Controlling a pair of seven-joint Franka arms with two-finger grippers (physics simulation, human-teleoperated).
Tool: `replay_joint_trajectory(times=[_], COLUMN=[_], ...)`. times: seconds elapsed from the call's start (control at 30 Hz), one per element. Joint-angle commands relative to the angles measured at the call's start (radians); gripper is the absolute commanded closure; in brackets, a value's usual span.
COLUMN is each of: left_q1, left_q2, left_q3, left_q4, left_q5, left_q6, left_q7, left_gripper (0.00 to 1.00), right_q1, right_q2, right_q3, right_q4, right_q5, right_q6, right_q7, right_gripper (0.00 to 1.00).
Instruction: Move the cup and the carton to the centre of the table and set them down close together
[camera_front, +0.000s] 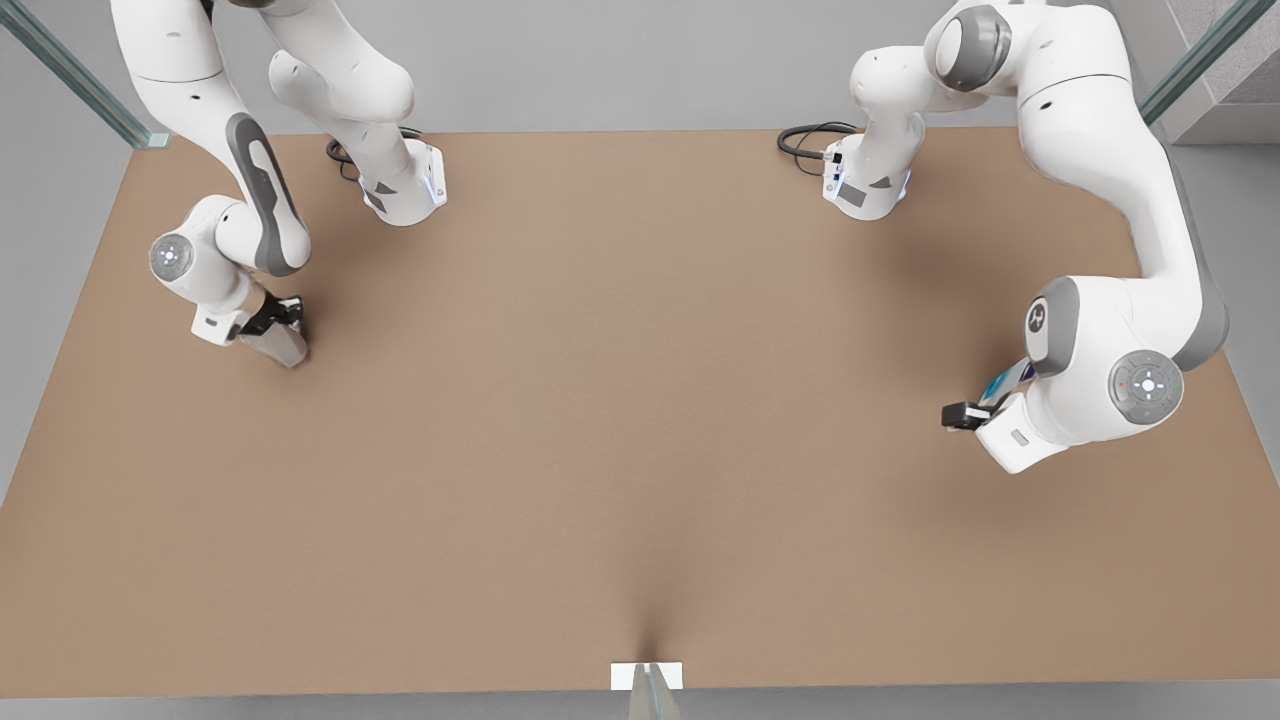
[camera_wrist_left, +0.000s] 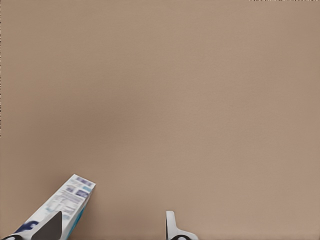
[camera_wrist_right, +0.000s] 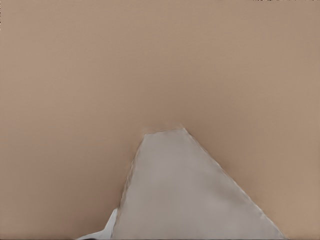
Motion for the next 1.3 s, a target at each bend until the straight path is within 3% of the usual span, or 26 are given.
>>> replay_joint_trajectory(times=[0.0,0.4,0.7,0.77,0.9,1.03,1.27], left_q1=[0.0,0.0,0.003,0.006,0.009,0.009,0.011], left_q2=[0.0,-0.014,-0.011,-0.008,-0.005,-0.005,-0.008], left_q3=[0.0,0.003,0.005,0.006,0.006,0.006,0.017], left_q4=[0.0,0.008,0.009,0.009,0.009,0.009,0.011], left_q5=[0.001,-0.005,-0.005,-0.005,-0.005,-0.004,0.001], left_q6=[-0.001,-0.002,0.007,0.008,0.01,0.011,0.011], left_q7=[0.0,-0.008,-0.011,-0.012,-0.012,-0.012,-0.006], left_gripper=[0.0,0.0,0.0,0.0,0.0,0.0,0.0], right_q1=[0.025,0.078,0.403,0.403,0.501,0.562,0.746], right_q2=[0.001,-0.028,0.035,0.058,0.127,0.258,0.524], right_q3=[0.0,0.006,0.024,0.123,0.152,0.291,0.324], right_q4=[0.002,0.077,0.271,0.332,0.45,0.622,0.996], right_q5=[0.0,-0.005,0.008,0.009,0.014,0.031,0.08], right_q6=[0.0,-0.049,-0.126,-0.162,-0.221,-0.222,-0.264], right_q7=[0.0,0.015,0.413,0.524,0.686,0.988,1.29], right_gripper=[0.79,0.79,0.79,0.79,0.79,0.79,0.79])
